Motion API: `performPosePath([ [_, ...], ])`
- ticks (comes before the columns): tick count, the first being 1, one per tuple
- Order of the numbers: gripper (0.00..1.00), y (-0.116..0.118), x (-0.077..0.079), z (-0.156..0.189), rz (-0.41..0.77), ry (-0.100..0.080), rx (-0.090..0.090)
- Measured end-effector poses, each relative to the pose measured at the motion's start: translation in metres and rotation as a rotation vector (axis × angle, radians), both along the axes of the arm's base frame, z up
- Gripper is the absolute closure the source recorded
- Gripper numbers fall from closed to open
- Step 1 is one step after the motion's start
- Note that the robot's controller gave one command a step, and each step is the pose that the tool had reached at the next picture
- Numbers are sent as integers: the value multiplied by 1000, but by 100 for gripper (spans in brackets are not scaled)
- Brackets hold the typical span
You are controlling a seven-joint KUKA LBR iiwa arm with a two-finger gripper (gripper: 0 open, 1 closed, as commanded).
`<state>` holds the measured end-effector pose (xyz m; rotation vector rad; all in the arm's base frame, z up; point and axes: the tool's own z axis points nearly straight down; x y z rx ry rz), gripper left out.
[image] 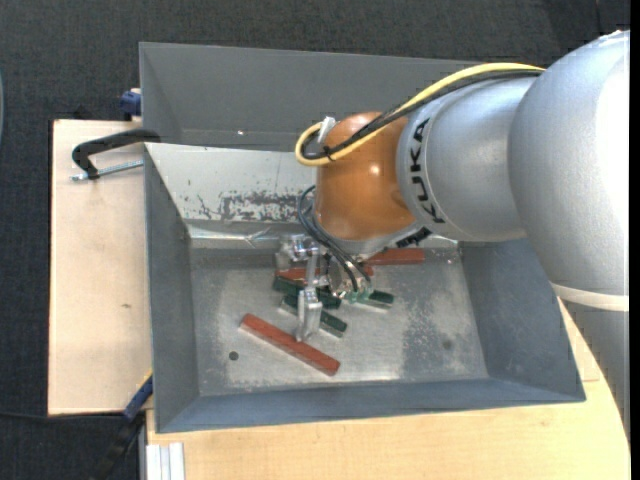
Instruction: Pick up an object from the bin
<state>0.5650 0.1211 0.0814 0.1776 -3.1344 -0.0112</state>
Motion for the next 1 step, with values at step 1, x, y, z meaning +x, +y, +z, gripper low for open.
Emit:
performPosePath([
  [1,0,-40,13,-5,-122,-7,-7],
])
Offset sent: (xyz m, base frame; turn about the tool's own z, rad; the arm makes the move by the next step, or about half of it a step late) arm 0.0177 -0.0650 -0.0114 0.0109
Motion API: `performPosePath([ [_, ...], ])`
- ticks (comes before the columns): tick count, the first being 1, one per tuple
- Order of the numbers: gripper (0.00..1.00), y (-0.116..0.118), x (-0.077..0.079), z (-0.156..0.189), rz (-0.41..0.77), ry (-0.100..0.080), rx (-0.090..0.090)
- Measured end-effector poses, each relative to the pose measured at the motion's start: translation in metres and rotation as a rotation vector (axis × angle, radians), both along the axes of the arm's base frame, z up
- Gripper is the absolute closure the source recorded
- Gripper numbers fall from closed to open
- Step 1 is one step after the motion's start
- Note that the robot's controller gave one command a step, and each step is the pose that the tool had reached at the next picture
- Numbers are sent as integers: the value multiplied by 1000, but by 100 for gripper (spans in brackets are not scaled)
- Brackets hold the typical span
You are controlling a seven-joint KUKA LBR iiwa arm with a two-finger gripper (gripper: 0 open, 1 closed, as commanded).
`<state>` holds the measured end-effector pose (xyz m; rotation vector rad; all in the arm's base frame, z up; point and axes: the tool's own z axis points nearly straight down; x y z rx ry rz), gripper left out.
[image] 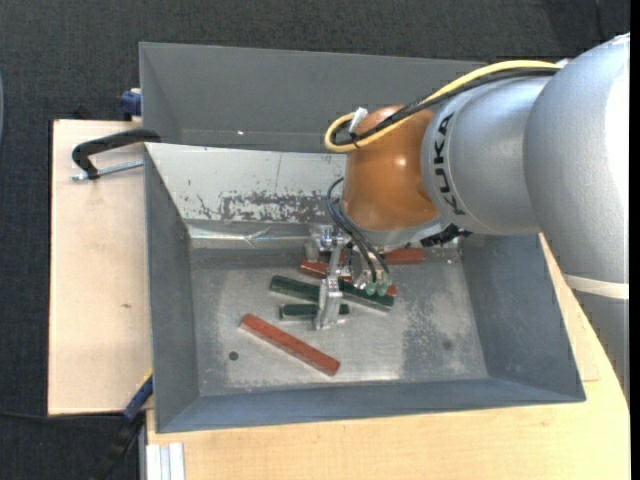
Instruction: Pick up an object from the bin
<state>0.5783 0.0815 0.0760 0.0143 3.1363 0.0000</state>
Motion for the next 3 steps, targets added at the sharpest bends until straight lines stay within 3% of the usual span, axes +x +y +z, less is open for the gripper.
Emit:
performPosePath([
  [1,100,-22,6,-2,112,0,6],
  [2,100,-22,7,-1,112,0,6],
  [3,100,-62,-14,131,94,-1,0],
])
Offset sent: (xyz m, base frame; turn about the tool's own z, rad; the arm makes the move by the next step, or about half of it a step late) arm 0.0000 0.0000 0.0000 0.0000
